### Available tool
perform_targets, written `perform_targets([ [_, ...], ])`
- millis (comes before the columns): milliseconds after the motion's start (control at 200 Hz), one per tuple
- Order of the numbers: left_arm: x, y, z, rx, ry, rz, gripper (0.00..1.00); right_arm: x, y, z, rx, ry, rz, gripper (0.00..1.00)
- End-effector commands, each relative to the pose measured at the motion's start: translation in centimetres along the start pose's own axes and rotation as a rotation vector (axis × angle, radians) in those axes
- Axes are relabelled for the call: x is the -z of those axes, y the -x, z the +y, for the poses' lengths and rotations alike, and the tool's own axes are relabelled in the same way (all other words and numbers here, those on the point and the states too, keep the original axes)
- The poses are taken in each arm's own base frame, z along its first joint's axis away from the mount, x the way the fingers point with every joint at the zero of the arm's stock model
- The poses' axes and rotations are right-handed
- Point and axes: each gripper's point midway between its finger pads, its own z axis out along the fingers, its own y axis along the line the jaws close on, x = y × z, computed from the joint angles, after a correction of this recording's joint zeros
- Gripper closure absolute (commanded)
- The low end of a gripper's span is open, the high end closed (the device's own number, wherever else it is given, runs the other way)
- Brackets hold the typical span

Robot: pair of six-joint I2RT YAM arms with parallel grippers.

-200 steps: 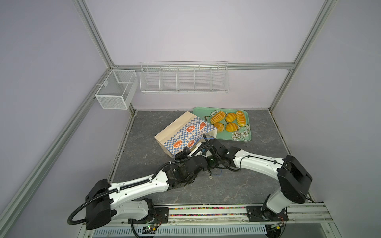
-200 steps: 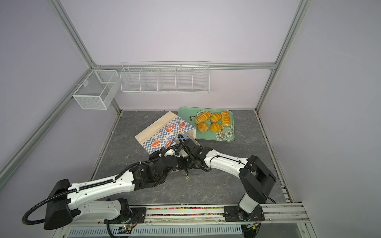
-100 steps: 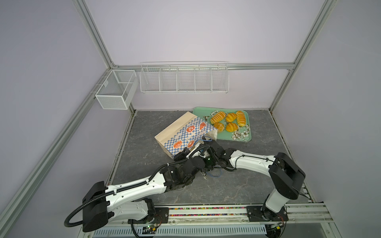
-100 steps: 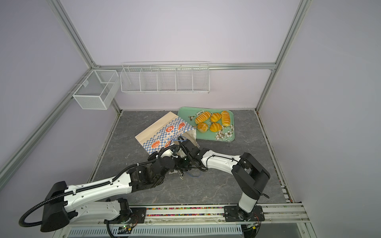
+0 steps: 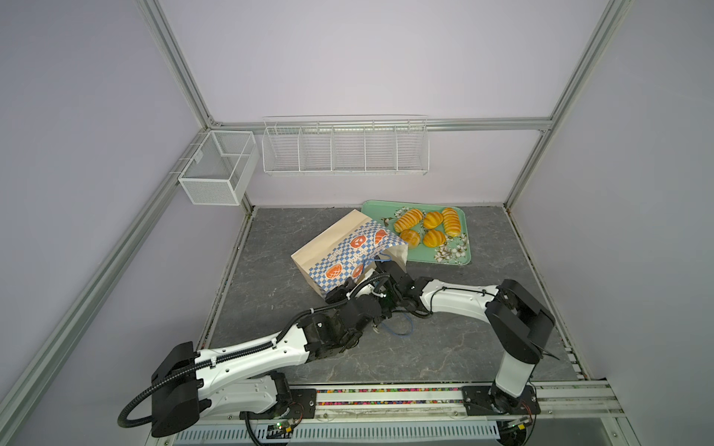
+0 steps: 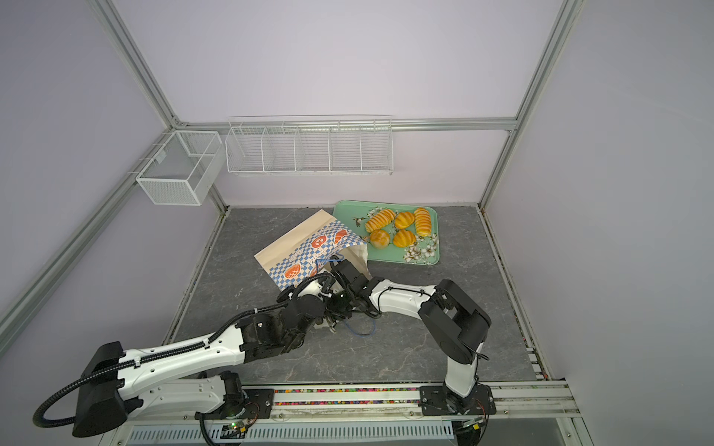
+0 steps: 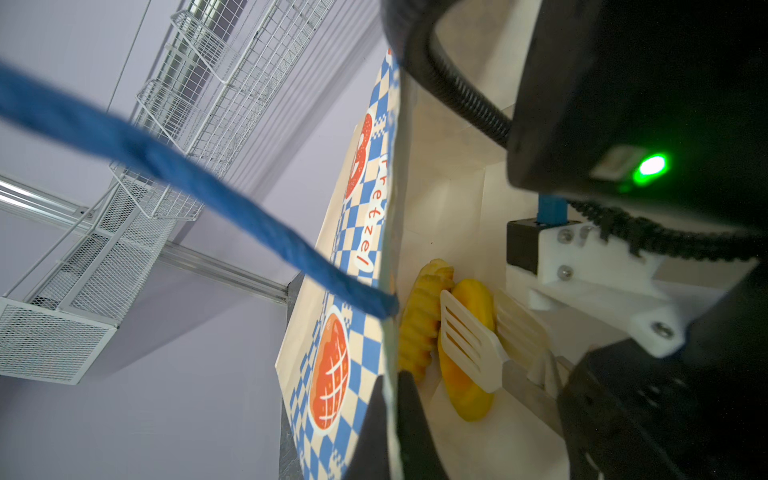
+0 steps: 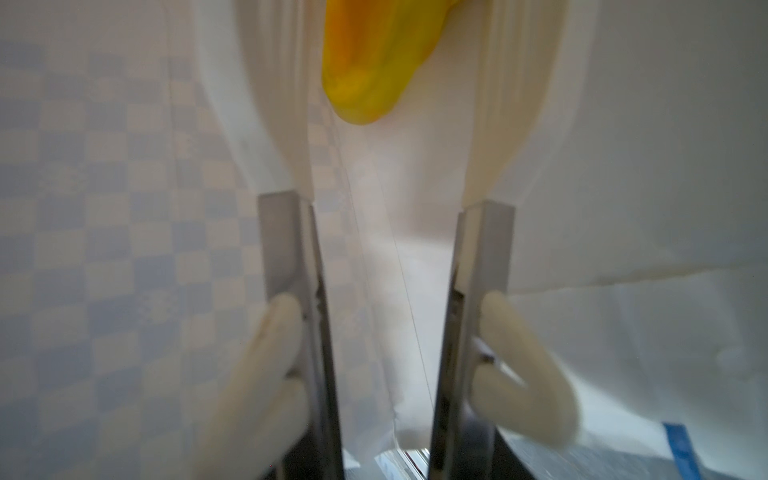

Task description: Take the fake bread out of the paper bag

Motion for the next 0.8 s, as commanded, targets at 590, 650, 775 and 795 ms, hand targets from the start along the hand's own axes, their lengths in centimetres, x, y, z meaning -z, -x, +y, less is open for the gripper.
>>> perform_targets([
  [590,0.3,-1.0,0.8,0.043,0.027,-0.001,1.0,6.3,0.1,1.9,0.121,-0.006,-0.049,0.93],
  [650,0.3,-0.9,0.9,0.043,0.033,0.001,1.0,6.8,-0.7,1.4,0.123,-0.024,-0.038,0.93],
  [775,0.1,-0.9,1.0,0.042,0.051,0.02,1.0,7.9,-2.3,-0.4,0.15,-0.109,-0.001,0.93],
  [795,0.1,-1.0,1.0,0.041,0.051,0.024,1.0,8.1,-2.5,-0.6,0.156,-0.123,0.0,0.93],
])
